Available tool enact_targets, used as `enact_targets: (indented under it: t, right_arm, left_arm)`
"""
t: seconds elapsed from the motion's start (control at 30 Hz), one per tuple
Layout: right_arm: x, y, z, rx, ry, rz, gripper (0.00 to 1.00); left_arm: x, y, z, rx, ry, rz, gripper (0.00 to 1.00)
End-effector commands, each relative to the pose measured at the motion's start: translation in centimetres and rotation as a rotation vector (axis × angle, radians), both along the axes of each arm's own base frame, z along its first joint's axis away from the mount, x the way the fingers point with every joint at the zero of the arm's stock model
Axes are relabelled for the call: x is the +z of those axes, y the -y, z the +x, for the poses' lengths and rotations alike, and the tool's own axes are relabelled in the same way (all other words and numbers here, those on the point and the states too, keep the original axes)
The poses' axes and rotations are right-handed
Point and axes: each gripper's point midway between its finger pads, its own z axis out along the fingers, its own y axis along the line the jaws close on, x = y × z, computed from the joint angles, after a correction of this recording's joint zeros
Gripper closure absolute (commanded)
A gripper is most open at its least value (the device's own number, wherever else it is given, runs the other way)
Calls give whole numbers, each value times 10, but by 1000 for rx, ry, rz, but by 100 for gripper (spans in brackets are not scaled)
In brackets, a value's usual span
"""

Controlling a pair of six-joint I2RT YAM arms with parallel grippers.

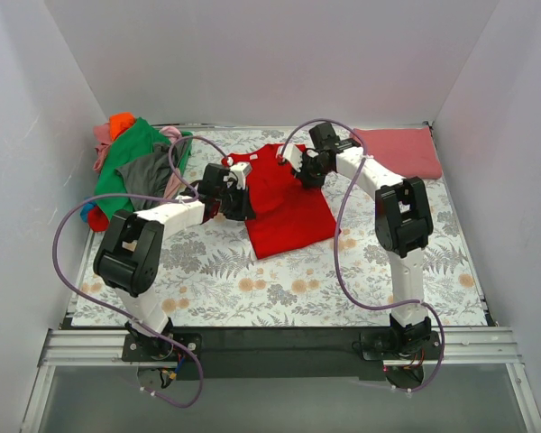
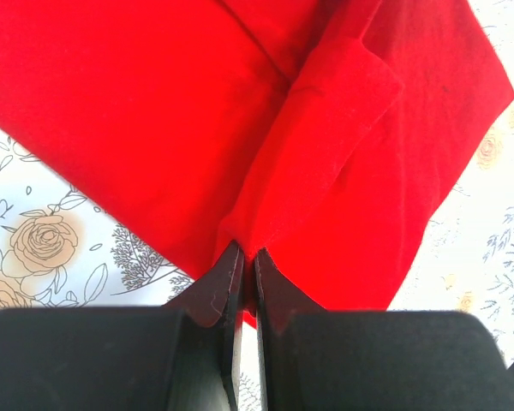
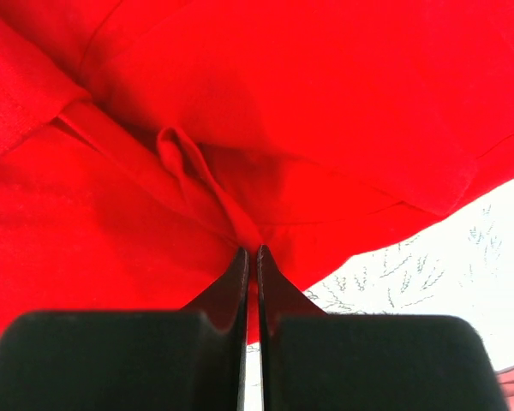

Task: Fold and stack the t-shirts
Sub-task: Fold the tshirt

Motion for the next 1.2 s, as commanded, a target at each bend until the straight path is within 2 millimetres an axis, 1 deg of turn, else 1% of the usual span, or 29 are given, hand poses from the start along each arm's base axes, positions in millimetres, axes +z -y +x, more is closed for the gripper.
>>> enact_targets:
  t: [0.0, 0.1, 0.13, 0.17, 0.2, 0.23, 0.27, 0.3, 0.33, 0.37, 0.4, 0.43, 0.5, 0.53, 0.57, 0.6, 0.63, 0.67, 0.7, 0.73, 0.77, 0.8, 0.83, 0.87, 0.9, 0.93, 1.03, 1.1, 1.17]
  right_arm:
    - [16, -7, 23, -26, 67, 30, 99]
    - [12, -9, 24, -36, 60, 30, 97]
    - [14, -10, 28, -46, 71, 36, 95]
    - [13, -8, 32, -69, 79, 26, 82]
    - [15, -8, 36, -108, 79, 34, 78]
    - [24, -6, 51, -160, 135, 35, 74]
    - [31, -5, 60, -211, 163, 51, 65]
    - [39, -3, 69, -269, 196, 65, 60]
    - [61, 4, 88, -397, 270, 91, 58]
    - [70, 8, 95, -446, 299, 104, 54]
    - [81, 15, 102, -510, 337, 108, 51]
    - [95, 17, 103, -537, 358, 124, 49]
    - [94, 23, 94, -521, 330, 136, 45]
    - [109, 14, 80, -444, 298, 205, 44]
    - [107, 19, 69, -342, 272, 202, 40]
    - [84, 22, 36, -239, 145, 179, 39]
    - [96, 11, 6, -95, 80, 266, 38]
    - [89, 21, -10, -32, 45, 270, 35]
    - [66, 31, -44, 89, -23, 228, 34]
    - [67, 34, -66, 181, -23, 239, 33]
    - [60, 42, -80, 239, -22, 210, 31]
    - [31, 54, -105, 324, -41, 159, 31]
    - [32, 63, -114, 361, -2, 125, 30]
    - [24, 69, -122, 397, 10, 102, 30]
    - [18, 71, -131, 437, 24, 88, 29]
    - [12, 75, -140, 468, 25, 81, 29]
    - [10, 74, -144, 464, 8, 96, 29]
    - [12, 71, -141, 452, 6, 111, 29]
    - [13, 66, -139, 434, -14, 137, 27]
  left_arm:
    - [2, -4, 9, 21, 10, -2, 100]
    - [-2, -7, 19, 44, 10, 18, 98]
    - [-3, -12, 25, 71, 12, 36, 89]
    - [0, -13, 31, 92, 21, 42, 81]
    - [0, -16, 37, 124, 22, 50, 74]
    - [1, -26, 47, 183, 48, 91, 59]
    - [11, -31, 58, 218, 85, 102, 57]
    - [25, -35, 67, 250, 133, 113, 56]
    - [39, -41, 77, 296, 183, 124, 44]
    - [59, -59, 94, 407, 261, 171, 36]
    - [86, -65, 98, 440, 326, 163, 30]
    - [104, -68, 103, 444, 387, 168, 25]
    - [134, -67, 101, 411, 451, 159, 22]
    - [155, -67, 94, 392, 487, 144, 21]
    - [161, -67, 88, 351, 507, 154, 21]
    - [159, -54, 73, 246, 491, 120, 21]
    - [158, -49, 58, 173, 479, 108, 21]
    - [169, -44, 39, 80, 518, 93, 21]
    - [170, -29, 14, -55, 522, 35, 21]
    - [141, -22, -14, -144, 477, 38, 21]
    - [152, -20, -36, -211, 538, 25, 21]
    - [145, -16, -52, -294, 584, 51, 21]
    - [113, -2, -86, -415, 564, 66, 21]
    - [117, 3, -104, -481, 623, 70, 21]
    - [105, 9, -119, -562, 649, 95, 21]
    - [87, 21, -145, -649, 638, 105, 21]
    - [60, 29, -166, -720, 589, 161, 22]
    - [42, 30, -168, -735, 543, 197, 23]
    - [33, 32, -160, -718, 550, 243, 24]
